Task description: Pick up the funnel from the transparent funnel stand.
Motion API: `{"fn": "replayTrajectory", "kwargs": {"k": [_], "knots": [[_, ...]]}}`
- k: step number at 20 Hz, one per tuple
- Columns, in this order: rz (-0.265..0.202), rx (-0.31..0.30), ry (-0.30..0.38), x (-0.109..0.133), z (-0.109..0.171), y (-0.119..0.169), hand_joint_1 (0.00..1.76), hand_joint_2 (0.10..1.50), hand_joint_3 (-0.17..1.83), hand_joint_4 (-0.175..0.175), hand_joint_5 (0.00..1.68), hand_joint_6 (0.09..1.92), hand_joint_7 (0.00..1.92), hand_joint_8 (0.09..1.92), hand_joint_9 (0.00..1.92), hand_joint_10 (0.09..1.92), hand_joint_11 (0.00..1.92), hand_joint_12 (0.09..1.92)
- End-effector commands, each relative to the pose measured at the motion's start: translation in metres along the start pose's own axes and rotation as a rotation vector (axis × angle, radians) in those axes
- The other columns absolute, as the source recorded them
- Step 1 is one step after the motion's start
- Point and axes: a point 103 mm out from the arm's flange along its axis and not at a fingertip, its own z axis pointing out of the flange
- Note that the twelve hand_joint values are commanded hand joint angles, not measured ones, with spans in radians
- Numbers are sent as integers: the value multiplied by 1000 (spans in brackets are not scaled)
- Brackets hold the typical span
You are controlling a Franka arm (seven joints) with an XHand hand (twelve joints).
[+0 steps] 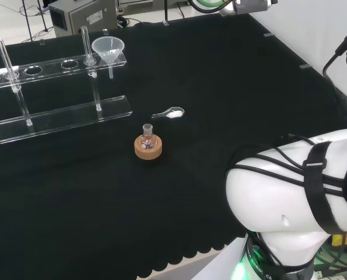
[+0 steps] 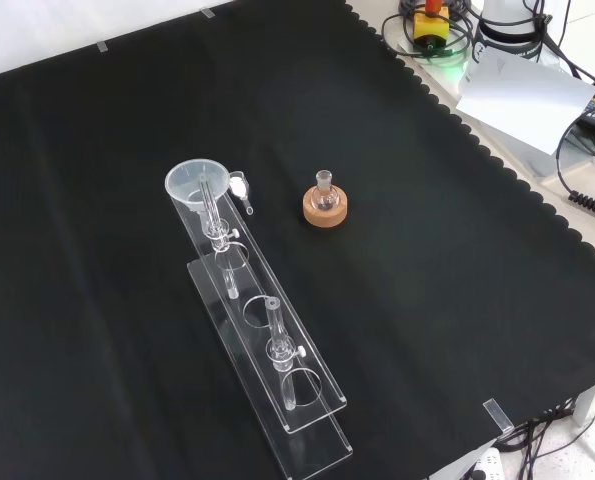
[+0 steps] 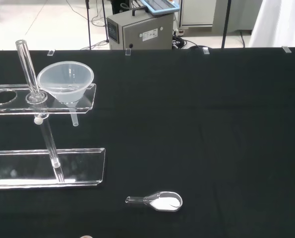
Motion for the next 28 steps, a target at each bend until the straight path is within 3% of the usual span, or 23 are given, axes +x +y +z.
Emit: {"fn": "replayTrajectory", "kwargs": {"k": [1, 4, 10, 18, 24, 28], "knots": [[0, -9, -7, 0, 0, 1, 116, 1076, 528, 21, 184, 280, 97, 429, 375, 339, 92, 1325], [2, -8, -7, 0, 1, 3, 13, 1192, 396, 26, 174, 87, 13, 375, 224, 452, 10, 1341], [14, 9, -14, 1, 8, 12, 0, 1212, 368, 27, 179, 87, 2, 367, 195, 491, 0, 1344], [33, 31, -25, 11, 23, 47, 0, 1212, 364, 26, 179, 87, 1, 371, 192, 501, 0, 1345], [21, 82, -43, 22, 50, 100, 0, 1211, 361, 25, 179, 87, 1, 375, 192, 507, 0, 1344], [-13, 121, -29, 30, 77, 144, 0, 1211, 359, 24, 180, 87, 3, 378, 194, 513, 0, 1343]]}}
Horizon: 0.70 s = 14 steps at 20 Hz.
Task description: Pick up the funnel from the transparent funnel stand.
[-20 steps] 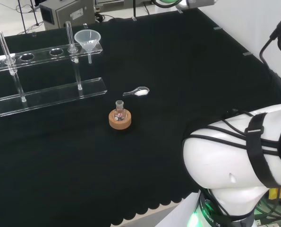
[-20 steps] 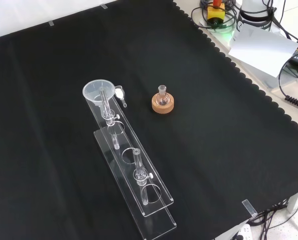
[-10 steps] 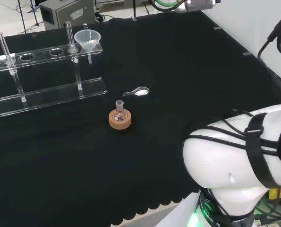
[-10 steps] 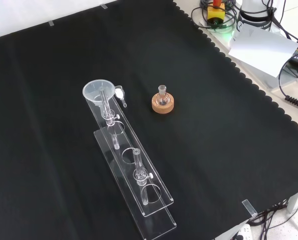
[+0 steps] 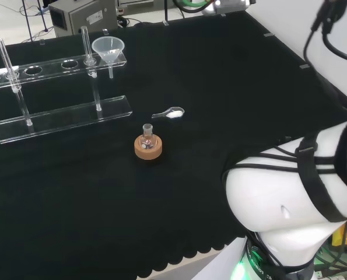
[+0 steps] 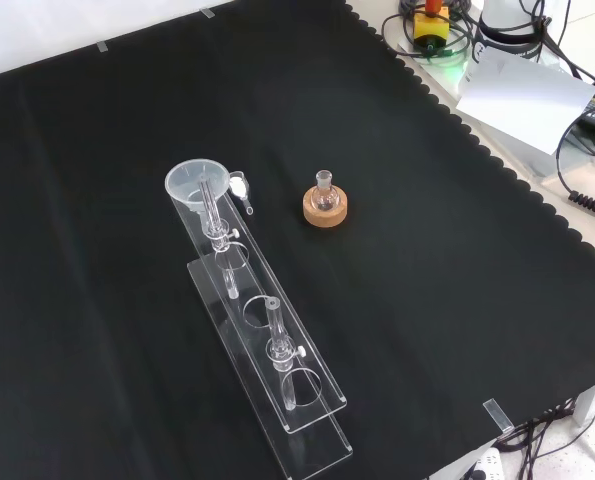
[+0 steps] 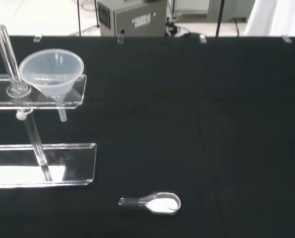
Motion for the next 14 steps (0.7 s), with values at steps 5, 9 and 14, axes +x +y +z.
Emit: {"fn": "replayTrajectory", "kwargs": {"k": [5, 9, 14], "knots": [[-75, 111, -3, 39, 62, 149, 0, 1203, 352, 17, 175, 87, 3, 382, 190, 519, 0, 1344], [-99, 140, -15, 54, 79, 178, 0, 1192, 344, 12, 166, 87, 5, 386, 185, 523, 0, 1343], [-125, 184, -26, 75, 99, 199, 0, 1181, 336, 9, 162, 87, 7, 390, 181, 528, 0, 1339]]}}
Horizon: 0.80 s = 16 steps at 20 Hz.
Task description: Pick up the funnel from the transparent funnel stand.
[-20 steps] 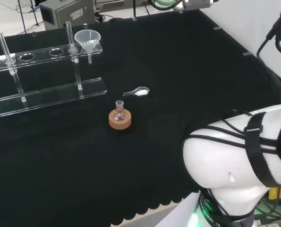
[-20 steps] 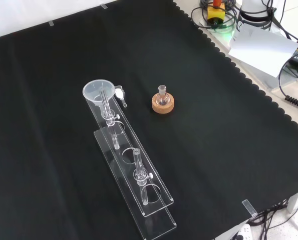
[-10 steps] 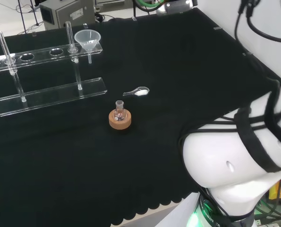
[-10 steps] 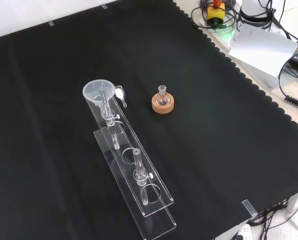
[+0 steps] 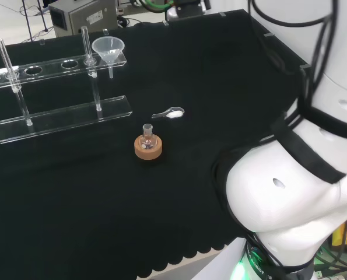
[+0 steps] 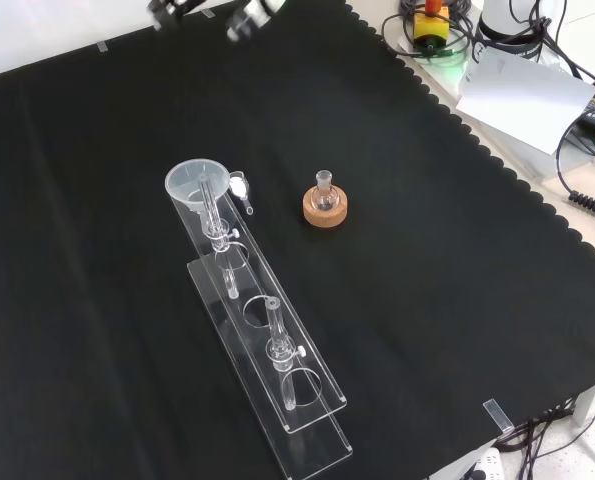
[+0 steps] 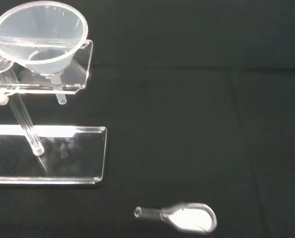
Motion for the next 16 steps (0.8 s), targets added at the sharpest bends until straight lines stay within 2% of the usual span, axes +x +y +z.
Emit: {"fn": "replayTrajectory", "kwargs": {"k": [1, 7, 16], "knots": [[-71, 44, -23, 40, 25, 67, 0, 1180, 335, 9, 162, 87, 8, 391, 181, 529, 0, 1338], [-95, 52, -56, 56, 43, 81, 30, 1155, 318, 8, 164, 87, 30, 412, 198, 553, 0, 1341], [-112, 90, -107, 67, 50, 90, 353, 975, 250, -27, 266, 87, 101, 615, 312, 682, 37, 1418]]}}
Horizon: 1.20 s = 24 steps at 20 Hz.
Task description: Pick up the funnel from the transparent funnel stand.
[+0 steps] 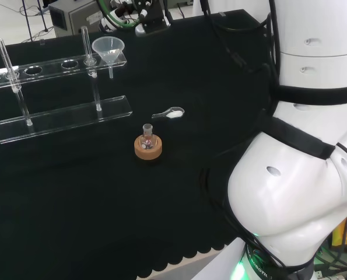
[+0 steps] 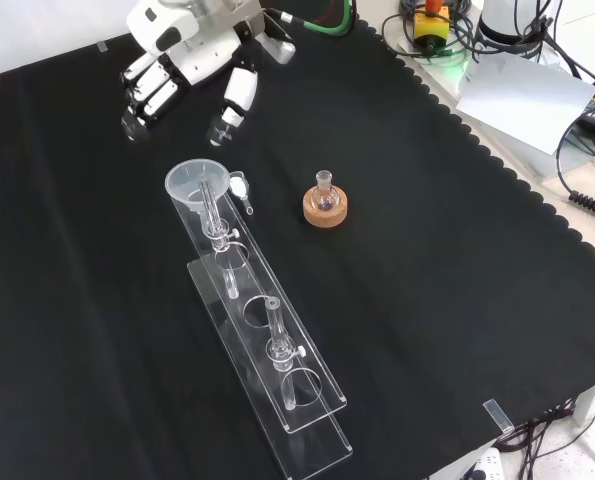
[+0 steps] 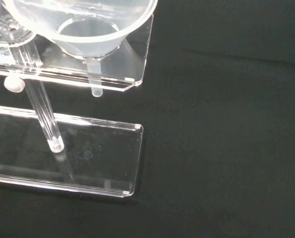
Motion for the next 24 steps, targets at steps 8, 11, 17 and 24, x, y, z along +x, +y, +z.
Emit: {"fn": "replayTrajectory", "kwargs": {"k": [8, 11, 17, 24], "knots": [[-10, 135, -55, 15, 1, 14, 431, 819, 217, -66, 253, 87, 95, 696, 344, 719, 142, 1448], [-14, 170, -76, 18, 2, 17, 419, 780, 217, -80, 224, 87, 86, 728, 356, 739, 211, 1452], [-8, 214, -102, 20, 8, 20, 424, 740, 231, -98, 191, 87, 44, 782, 349, 786, 440, 1384], [-16, 215, -123, 25, 9, 20, 459, 721, 233, -124, 161, 87, 23, 792, 363, 789, 494, 1360]]}}
